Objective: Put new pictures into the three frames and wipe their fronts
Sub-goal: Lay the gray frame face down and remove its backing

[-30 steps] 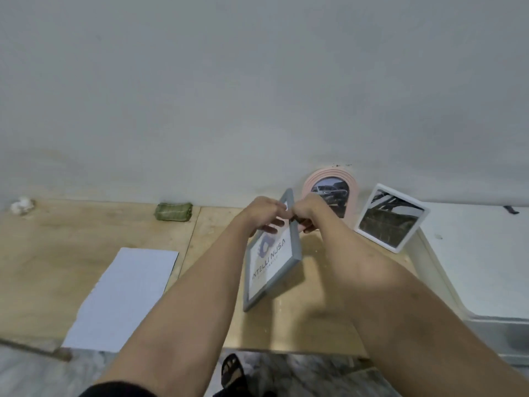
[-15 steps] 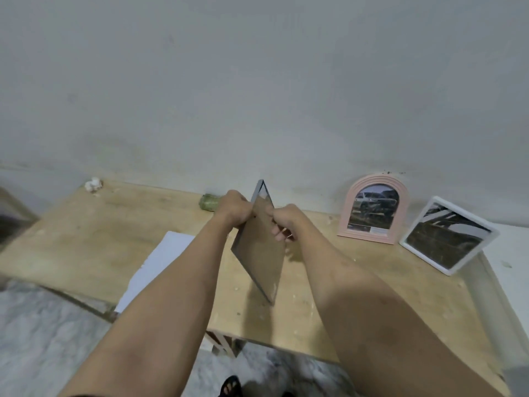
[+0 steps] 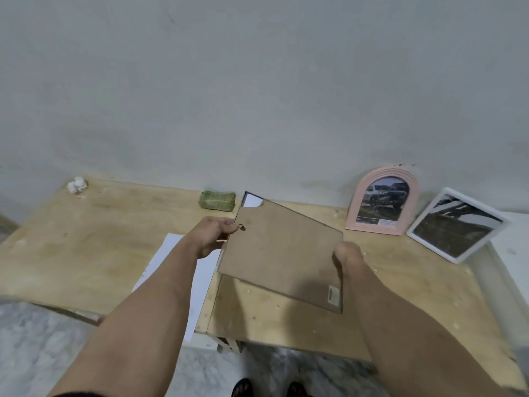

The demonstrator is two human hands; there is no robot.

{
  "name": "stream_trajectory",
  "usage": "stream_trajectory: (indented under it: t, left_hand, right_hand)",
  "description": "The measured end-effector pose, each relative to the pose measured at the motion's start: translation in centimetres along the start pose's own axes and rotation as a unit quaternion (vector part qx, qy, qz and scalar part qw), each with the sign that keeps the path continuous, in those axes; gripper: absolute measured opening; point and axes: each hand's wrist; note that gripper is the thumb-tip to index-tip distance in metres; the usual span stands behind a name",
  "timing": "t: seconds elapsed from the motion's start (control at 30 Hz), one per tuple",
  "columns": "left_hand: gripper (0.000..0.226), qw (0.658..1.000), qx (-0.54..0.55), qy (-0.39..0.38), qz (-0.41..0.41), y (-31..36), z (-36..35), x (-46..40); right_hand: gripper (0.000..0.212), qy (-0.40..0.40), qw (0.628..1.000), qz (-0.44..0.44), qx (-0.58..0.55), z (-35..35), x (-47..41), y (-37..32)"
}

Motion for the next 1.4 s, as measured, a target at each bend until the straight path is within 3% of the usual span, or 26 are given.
stream_trajectory:
  t: [0.13,0.3,0.7,0.8,0.9,0.97,1.03,1.13,1.23,1.3,1.4]
  left_hand:
    - [0.016,0.998,0.028,-0.031,0.038,-3.1,-0.6,-2.3]
    - [0.022,0.991,-0.007,-0.058,0.119,-7.5,-2.5,-3.5]
    - [0.013,0.976,-0.083,0.106,0.171,-12.9,-7.3,-7.0]
    - [0.044,0.965,-0.149,0.121,0.18,-13.0,-8.0,-7.7]
    - [0.026,0.938,-0.269,0.154,0.153,-12.8,-9.0,-7.8]
    - [0.026,0.923,-0.32,0.182,0.115,-12.7,-9.4,-8.4]
    - [0.032,0.91,-0.373,0.166,0.069,-12.3,-9.7,-9.0]
    - [0.044,0.889,-0.445,0.096,0.04,-11.4,-10.5,-10.3]
    - [0.049,0.856,-0.513,0.051,0.035,-11.0,-11.0,-11.5]
    - [0.052,0.84,-0.54,0.051,0.028,-11.3,-11.1,-12.0]
    - [0.06,0.832,-0.551,0.062,0.022,-11.8,-11.4,-12.7]
  right_hand:
    - [0.02,0.009,0.999,-0.029,-0.012,2.2,0.9,4.0]
    - [0.042,0.063,0.995,-0.076,-0.008,3.3,2.5,7.3]
    - [0.038,0.023,0.987,-0.085,0.137,1.8,-3.9,9.3]
    - [0.036,-0.002,0.99,-0.073,0.121,1.3,-5.1,9.4]
    - [0.029,-0.017,0.994,-0.06,0.093,1.1,-5.2,9.5]
    - [0.029,-0.023,0.993,-0.046,0.102,1.1,-5.0,10.0]
    - [0.036,-0.04,0.992,-0.029,0.117,1.3,-3.8,10.9]
    - [0.069,-0.045,0.973,0.039,0.222,1.2,-1.3,13.9]
    - [0.095,-0.059,0.962,0.116,0.239,0.4,0.8,16.8]
    - [0.107,-0.079,0.96,0.128,0.236,-0.4,1.4,17.7]
    - [0.113,-0.042,0.959,0.138,0.243,-1.5,1.6,18.8]
Point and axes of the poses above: each hand's wrist, its own x-axis away from the middle knuckle, its own z-axis out of the back of the hand, y = z × x, and after that the axes turned 5 degrees about -y, right-handed
